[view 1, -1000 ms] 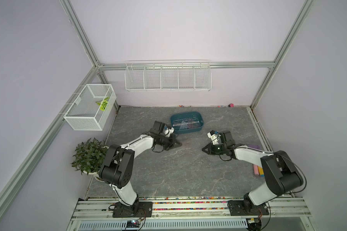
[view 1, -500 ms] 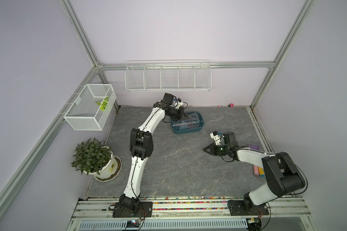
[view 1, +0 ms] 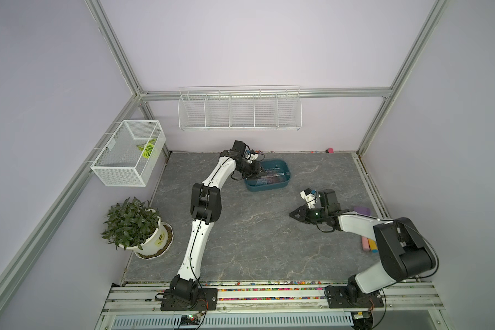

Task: Put the scattered rulers into the storage box
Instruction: Place the ruler in the storage box, then reset both arms

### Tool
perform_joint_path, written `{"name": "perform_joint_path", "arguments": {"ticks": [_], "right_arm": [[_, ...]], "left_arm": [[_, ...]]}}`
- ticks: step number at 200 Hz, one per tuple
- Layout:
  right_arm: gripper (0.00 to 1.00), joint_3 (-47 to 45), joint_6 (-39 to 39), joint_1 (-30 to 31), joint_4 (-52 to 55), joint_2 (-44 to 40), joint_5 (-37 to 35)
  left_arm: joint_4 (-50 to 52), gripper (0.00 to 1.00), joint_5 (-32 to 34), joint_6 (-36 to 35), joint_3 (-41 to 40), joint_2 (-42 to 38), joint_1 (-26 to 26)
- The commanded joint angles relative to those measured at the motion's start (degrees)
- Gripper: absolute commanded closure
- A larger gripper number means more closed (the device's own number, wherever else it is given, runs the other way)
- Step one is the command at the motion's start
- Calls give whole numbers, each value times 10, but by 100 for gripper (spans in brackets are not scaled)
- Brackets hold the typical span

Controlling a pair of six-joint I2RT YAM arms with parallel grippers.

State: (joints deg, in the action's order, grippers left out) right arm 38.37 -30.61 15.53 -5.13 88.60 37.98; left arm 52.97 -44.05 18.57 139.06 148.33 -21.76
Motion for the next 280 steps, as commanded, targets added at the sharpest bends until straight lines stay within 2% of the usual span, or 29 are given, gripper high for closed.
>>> {"name": "perform_joint_path", "arguments": {"ticks": [1, 21, 27, 38, 48, 60, 76, 88, 93, 103, 109, 116, 121, 136, 144, 155, 165, 177, 193, 215, 223, 230, 234, 239, 251, 257, 264, 276, 280], "right_arm": [[69, 38, 38, -6, 73, -54, -51], [65, 57, 74, -10, 125, -105, -113], [60, 58, 81, -12, 132, -126, -143], [43, 51, 92, -14, 131, -163, -220], [20, 39, 86, -13, 121, -190, -328], [3, 21, 95, -15, 84, -203, -449], [2, -2, 187, -15, 27, -188, -544], [2, -9, 221, -20, -14, -160, -614], [3, -7, 226, -23, -19, -147, -634], [2, -8, 253, -25, -39, -126, -640], [3, -22, 258, -25, -80, -115, -654], [2, -49, 263, -28, -147, -102, -657], [2, -68, 292, -30, -188, -91, -636], [3, -119, 328, -32, -359, -36, -680], [3, -147, 331, -38, -435, -19, -665], [3, -157, 309, -60, -440, -22, -640], [2, -156, 275, -96, -397, -29, -576], [1, -177, 279, -114, -514, 18, -543], [1, -147, 262, -114, -392, -17, -546], [1, -180, 290, -107, -496, 6, -544], [1, -170, 287, -107, -478, 4, -546], [1, -162, 279, -107, -452, 0, -549], [1, -161, 277, -107, -444, -4, -549], [1, -157, 277, -107, -429, -9, -550], [1, -154, 276, -107, -417, -12, -548], [1, -154, 277, -107, -422, -10, -549], [1, -154, 276, -107, -418, -12, -549], [1, -154, 275, -107, -420, -11, -549], [1, -153, 275, -107, -418, -11, -548]], "left_arm": [[3, 1, 13, -15, -32, -82, 9], [-54, 0, 72, -9, -155, -213, 23], [-75, 0, 94, -6, -193, -257, 28], [-101, 0, 184, -11, -259, -334, 30], [-151, 0, 299, -24, -346, -414, 22], [-298, 0, 364, -32, -502, -525, 19], [-520, 0, 453, -49, -735, -654, 19], [-630, 0, 552, -58, -859, -714, 20], [-658, 0, 572, -89, -900, -730, 23], [-716, 0, 556, -186, -965, -745, 27], [-734, 0, 572, -220, -992, -742, 29], [-755, 0, 613, -220, -1017, -734, 36], [-767, 0, 617, -216, -1032, -728, 50], [-804, 0, 560, -178, -1071, -697, 108], [-784, 1, 527, -145, -1067, -670, 138], [-838, 2, 518, -137, -1079, -635, 158], [-778, 2, 477, -133, -1051, -634, 170], [-763, 4, 471, -128, -1038, -625, 176], [-786, 3, 477, -122, -1060, -643, 179], [-843, 3, 524, -112, -1119, -692, 171], [-873, 1, 547, -152, -1143, -710, 151], [-965, 0, 569, -220, -1187, -710, 128], [-1021, 0, 566, -245, -1211, -705, 124], [-1061, 0, 565, -232, -1224, -693, 130], [-1085, 0, 558, -232, -1214, -657, 139], [-1053, 0, 555, -211, -1196, -653, 158], [-1019, 1, 517, -186, -1181, -647, 185], [-1150, 0, 502, -190, -1207, -587, 198], [-1128, 0, 494, -184, -1202, -597, 201]]}}
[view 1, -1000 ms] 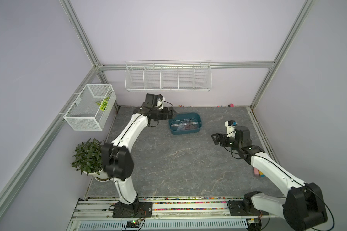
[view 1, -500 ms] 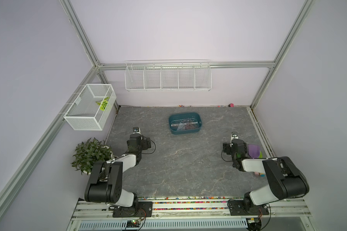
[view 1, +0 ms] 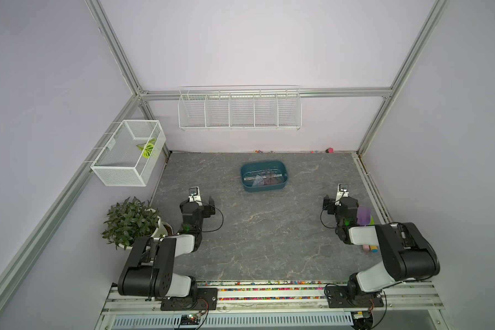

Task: Put the scattered rulers into the storage box
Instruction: Reset both arms

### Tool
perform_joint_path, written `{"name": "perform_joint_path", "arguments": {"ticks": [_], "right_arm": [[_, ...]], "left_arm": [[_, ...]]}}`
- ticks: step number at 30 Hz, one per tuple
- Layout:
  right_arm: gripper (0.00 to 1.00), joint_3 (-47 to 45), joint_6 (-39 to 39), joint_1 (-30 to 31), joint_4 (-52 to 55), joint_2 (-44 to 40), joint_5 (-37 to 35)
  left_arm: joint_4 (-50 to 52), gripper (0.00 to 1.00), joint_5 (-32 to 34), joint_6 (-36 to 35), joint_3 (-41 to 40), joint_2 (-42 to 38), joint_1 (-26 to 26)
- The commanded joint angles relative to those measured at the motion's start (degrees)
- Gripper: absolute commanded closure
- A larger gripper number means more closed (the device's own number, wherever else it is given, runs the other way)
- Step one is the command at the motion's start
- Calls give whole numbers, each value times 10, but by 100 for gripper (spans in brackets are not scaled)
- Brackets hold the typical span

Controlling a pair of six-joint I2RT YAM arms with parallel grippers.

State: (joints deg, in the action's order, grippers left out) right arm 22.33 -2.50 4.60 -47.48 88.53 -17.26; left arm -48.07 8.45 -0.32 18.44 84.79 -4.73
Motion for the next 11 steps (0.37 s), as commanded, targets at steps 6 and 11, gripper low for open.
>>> {"name": "perform_joint_path", "arguments": {"ticks": [6, 11], "right_arm": [[1, 24, 10, 1, 36, -7, 50], [1, 17, 4, -8, 28, -10, 63]], "left_arm": [[-1, 0, -79, 27, 39, 15, 57], [-4, 0, -79, 27, 39, 16, 57]]}}
